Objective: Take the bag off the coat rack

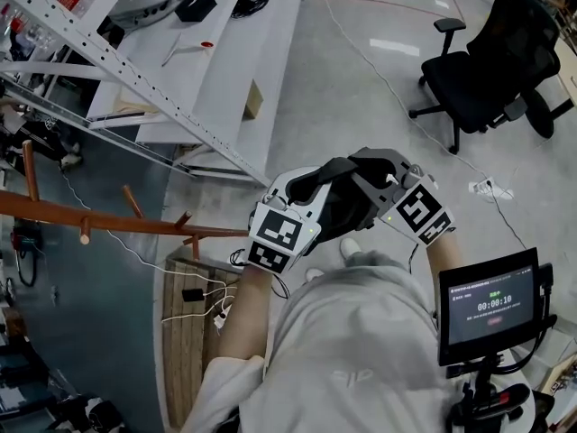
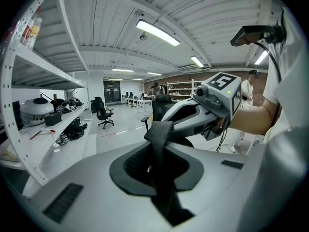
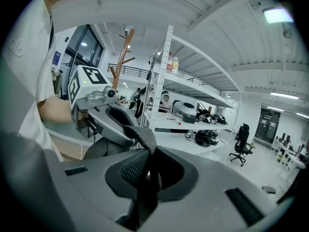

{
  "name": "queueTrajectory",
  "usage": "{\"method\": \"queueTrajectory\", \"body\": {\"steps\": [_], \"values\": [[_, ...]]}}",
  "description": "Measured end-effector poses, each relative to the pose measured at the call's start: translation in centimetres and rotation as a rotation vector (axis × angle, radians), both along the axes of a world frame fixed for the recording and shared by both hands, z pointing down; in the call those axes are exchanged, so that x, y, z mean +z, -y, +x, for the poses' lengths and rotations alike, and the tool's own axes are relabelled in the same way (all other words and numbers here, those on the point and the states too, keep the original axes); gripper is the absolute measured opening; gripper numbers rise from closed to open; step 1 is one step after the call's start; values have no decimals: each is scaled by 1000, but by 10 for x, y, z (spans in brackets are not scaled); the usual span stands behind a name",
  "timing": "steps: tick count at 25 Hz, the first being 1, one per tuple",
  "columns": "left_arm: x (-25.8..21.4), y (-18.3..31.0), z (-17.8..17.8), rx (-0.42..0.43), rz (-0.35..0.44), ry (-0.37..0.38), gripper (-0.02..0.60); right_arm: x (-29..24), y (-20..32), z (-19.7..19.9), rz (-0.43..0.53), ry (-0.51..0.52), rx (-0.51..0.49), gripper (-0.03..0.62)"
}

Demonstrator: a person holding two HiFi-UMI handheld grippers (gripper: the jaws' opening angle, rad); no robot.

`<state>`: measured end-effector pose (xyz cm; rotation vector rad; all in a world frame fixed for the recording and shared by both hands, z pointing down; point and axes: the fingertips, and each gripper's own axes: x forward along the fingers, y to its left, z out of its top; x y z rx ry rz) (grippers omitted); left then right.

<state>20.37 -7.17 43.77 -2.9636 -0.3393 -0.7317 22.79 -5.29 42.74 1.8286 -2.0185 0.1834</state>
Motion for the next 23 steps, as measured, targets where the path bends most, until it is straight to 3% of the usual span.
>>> {"method": "queueTrajectory", "body": {"steps": [23], "values": [[-4, -4, -17, -21, -6, 0, 48, -2, -3, -18, -4, 0, -22, 46]]}}
